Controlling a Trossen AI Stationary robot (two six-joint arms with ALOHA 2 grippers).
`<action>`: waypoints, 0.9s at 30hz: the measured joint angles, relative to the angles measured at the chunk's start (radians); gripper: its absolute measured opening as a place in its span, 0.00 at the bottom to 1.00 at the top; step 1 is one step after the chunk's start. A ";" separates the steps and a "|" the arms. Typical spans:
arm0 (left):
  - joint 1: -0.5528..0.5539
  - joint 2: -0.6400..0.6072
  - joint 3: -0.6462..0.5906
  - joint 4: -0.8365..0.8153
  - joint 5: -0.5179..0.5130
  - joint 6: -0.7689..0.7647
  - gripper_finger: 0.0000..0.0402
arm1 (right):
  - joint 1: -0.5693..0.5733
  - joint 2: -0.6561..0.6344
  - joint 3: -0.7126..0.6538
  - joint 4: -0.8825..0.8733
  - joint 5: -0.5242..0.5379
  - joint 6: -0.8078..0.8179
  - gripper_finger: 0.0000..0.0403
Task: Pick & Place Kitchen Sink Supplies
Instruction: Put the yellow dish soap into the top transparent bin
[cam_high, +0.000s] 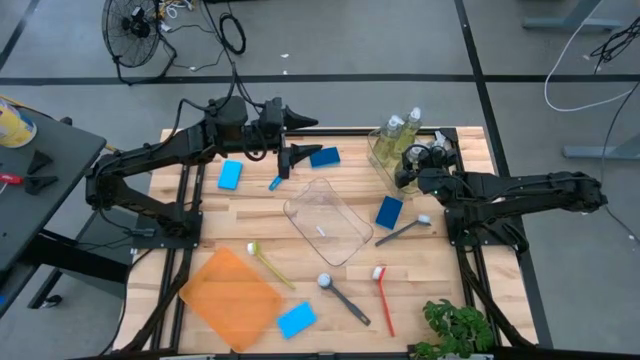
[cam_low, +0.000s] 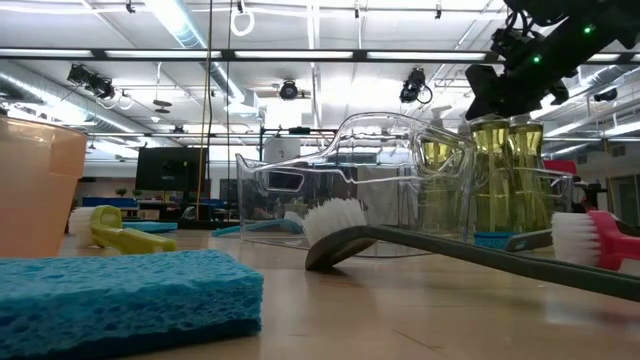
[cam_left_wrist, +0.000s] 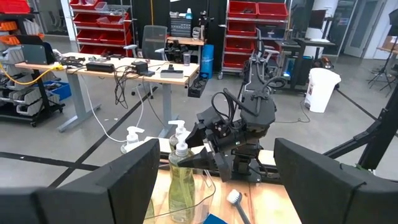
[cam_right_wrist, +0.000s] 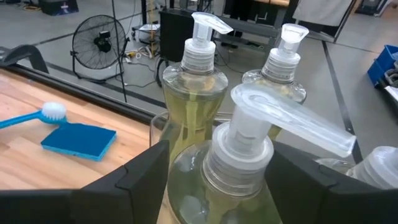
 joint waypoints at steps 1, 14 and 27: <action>0.000 0.000 0.000 0.000 0.000 0.000 0.79 | 0.000 0.000 0.000 0.000 -0.002 0.000 0.63; 0.000 0.000 0.000 0.000 0.000 0.004 0.79 | 0.000 -0.001 0.001 0.024 -0.050 0.027 0.86; 0.000 0.000 0.000 -0.001 0.000 0.010 0.79 | 0.017 -0.039 0.003 0.020 -0.116 -0.049 0.84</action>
